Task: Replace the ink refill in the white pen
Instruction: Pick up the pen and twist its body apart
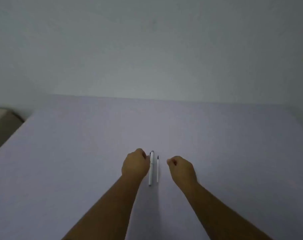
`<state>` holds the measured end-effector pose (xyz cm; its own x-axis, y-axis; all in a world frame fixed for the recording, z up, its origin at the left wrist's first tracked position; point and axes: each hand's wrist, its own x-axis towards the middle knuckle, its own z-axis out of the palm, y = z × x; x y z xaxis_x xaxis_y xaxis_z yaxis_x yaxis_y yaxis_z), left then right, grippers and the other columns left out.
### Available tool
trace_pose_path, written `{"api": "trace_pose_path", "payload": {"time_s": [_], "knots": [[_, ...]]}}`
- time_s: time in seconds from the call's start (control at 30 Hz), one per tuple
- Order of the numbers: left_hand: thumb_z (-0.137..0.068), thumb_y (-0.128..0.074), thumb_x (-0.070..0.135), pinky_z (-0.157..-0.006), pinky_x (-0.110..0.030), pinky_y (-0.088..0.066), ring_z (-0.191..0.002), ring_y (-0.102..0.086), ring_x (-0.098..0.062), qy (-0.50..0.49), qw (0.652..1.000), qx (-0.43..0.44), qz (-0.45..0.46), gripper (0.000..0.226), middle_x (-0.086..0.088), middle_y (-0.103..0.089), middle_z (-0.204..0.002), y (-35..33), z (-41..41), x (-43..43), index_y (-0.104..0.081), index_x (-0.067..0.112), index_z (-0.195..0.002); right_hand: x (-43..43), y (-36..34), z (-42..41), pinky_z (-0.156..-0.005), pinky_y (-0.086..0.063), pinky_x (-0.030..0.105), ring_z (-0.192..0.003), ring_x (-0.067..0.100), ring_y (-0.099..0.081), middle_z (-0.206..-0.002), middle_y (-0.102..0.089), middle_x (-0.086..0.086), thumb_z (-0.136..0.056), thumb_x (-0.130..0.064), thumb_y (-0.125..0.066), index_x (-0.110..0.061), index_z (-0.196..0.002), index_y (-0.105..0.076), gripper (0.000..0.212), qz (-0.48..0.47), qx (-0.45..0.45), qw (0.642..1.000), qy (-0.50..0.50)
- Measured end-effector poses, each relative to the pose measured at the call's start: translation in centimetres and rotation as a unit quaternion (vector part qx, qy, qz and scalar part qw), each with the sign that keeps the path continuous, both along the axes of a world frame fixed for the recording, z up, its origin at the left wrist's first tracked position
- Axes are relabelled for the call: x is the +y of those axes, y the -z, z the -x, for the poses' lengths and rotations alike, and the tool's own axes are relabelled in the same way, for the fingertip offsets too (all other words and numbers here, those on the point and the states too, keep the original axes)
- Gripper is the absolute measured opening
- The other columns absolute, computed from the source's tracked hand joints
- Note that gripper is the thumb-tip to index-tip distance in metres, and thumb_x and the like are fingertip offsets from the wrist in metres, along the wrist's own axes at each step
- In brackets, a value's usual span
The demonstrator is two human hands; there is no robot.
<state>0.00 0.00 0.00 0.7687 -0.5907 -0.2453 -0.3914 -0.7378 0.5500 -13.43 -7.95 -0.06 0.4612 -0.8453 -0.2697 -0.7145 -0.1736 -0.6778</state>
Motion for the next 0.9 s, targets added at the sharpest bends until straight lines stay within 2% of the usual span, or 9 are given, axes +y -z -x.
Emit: {"api": "trace_pose_path", "payload": {"time_s": [0.07,0.23,0.43,0.53,0.63,0.7,0.8,0.83,0.9], "knots": [[-0.084,-0.056,0.038,-0.058,-0.027,-0.043,-0.064,-0.055,-0.016,-0.019,0.998,0.051,-0.017,0.023,0.004,-0.054,-0.069,2.0,-0.3,-0.6,-0.059,0.015,-0.087,-0.2,1.1,-0.9,-0.070,-0.047,0.028,-0.078,0.019,-0.058,-0.089,-0.068,0.007,-0.092,-0.032,-0.049,-0.012,-0.092,-0.064,0.026,-0.005,0.003,1.000,0.015],[-0.076,-0.066,0.042,-0.054,-0.025,-0.045,-0.065,-0.061,-0.019,0.013,0.992,0.101,-0.069,0.030,-0.002,-0.063,-0.076,5.9,0.1,-1.4,-0.061,0.014,-0.085,-0.2,3.2,-2.2,-0.074,-0.048,0.029,-0.082,0.019,-0.061,-0.092,-0.070,0.006,-0.089,-0.030,-0.056,-0.012,-0.091,-0.065,0.020,-0.013,0.010,0.999,0.030],[-0.078,-0.063,0.029,-0.040,-0.019,-0.036,-0.047,-0.053,-0.007,0.029,0.991,0.112,-0.061,0.013,0.007,-0.054,-0.056,6.5,-0.3,-1.7,-0.059,0.018,-0.072,-0.2,3.4,-3.3,-0.075,-0.047,0.029,-0.088,0.022,-0.062,-0.094,-0.071,0.008,-0.087,-0.029,-0.058,-0.012,-0.091,-0.066,0.019,-0.005,0.023,1.000,0.019],[-0.080,-0.063,0.031,-0.044,-0.016,-0.036,-0.051,-0.052,-0.004,0.031,0.991,0.127,-0.014,0.016,0.009,-0.054,-0.058,5.9,-0.6,-1.3,-0.062,0.015,-0.076,0.0,3.1,-3.9,-0.064,-0.042,0.022,-0.080,0.017,-0.060,-0.093,-0.070,0.007,-0.088,-0.031,-0.057,-0.010,-0.091,-0.066,0.023,-0.016,0.031,0.999,0.016],[-0.080,-0.065,0.033,-0.046,-0.012,-0.034,-0.052,-0.052,-0.002,0.066,0.989,0.127,0.030,0.016,0.014,-0.054,-0.061,4.5,-0.4,-0.3,-0.056,0.023,-0.071,0.6,2.7,-4.7,-0.053,-0.034,0.013,-0.066,0.007,-0.054,-0.080,-0.066,-0.001,-0.086,-0.041,-0.058,-0.011,-0.091,-0.067,0.032,-0.068,-0.013,0.996,0.058],[-0.080,-0.066,0.033,-0.048,-0.012,-0.035,-0.052,-0.052,-0.003,0.106,0.985,0.127,0.050,0.018,0.013,-0.055,-0.061,3.6,0.0,0.6,-0.054,0.025,-0.069,0.9,2.2,-5.2,-0.053,-0.036,0.016,-0.061,0.004,-0.055,-0.071,-0.062,-0.006,-0.083,-0.044,-0.060,-0.012,-0.085,-0.067,0.033,-0.103,-0.051,0.988,0.101],[-0.081,-0.066,0.032,-0.051,-0.012,-0.037,-0.053,-0.050,-0.005,0.145,0.980,0.125,0.058,0.015,0.011,-0.055,-0.062,2.3,-0.1,1.5,-0.058,0.020,-0.076,1.0,1.5,-5.2,-0.058,-0.048,0.025,-0.059,0.011,-0.057,-0.065,-0.063,0.001,-0.083,-0.039,-0.062,-0.009,-0.073,-0.067,0.032,-0.129,-0.072,0.982,0.119],[-0.081,-0.066,0.032,-0.051,-0.012,-0.037,-0.053,-0.050,-0.005,0.151,0.978,0.129,0.059,0.015,0.010,-0.055,-0.062,1.9,-0.3,1.7,-0.060,0.019,-0.078,1.1,1.2,-5.1,-0.062,-0.050,0.031,-0.058,0.013,-0.057,-0.064,-0.063,0.003,-0.083,-0.037,-0.063,-0.008,-0.070,-0.067,0.032,-0.145,-0.082,0.978,0.123],[-0.080,-0.067,0.031,-0.051,-0.010,-0.037,-0.054,-0.049,-0.003,0.163,0.975,0.141,0.054,0.014,0.010,-0.056,-0.062,1.3,-0.6,2.2,-0.061,0.019,-0.077,0.9,0.9,-4.9,-0.063,-0.052,0.034,-0.053,0.014,-0.055,-0.059,-0.061,0.004,-0.084,-0.033,-0.063,-0.010,-0.064,-0.066,0.030,-0.172,-0.112,0.967,0.150]]}}
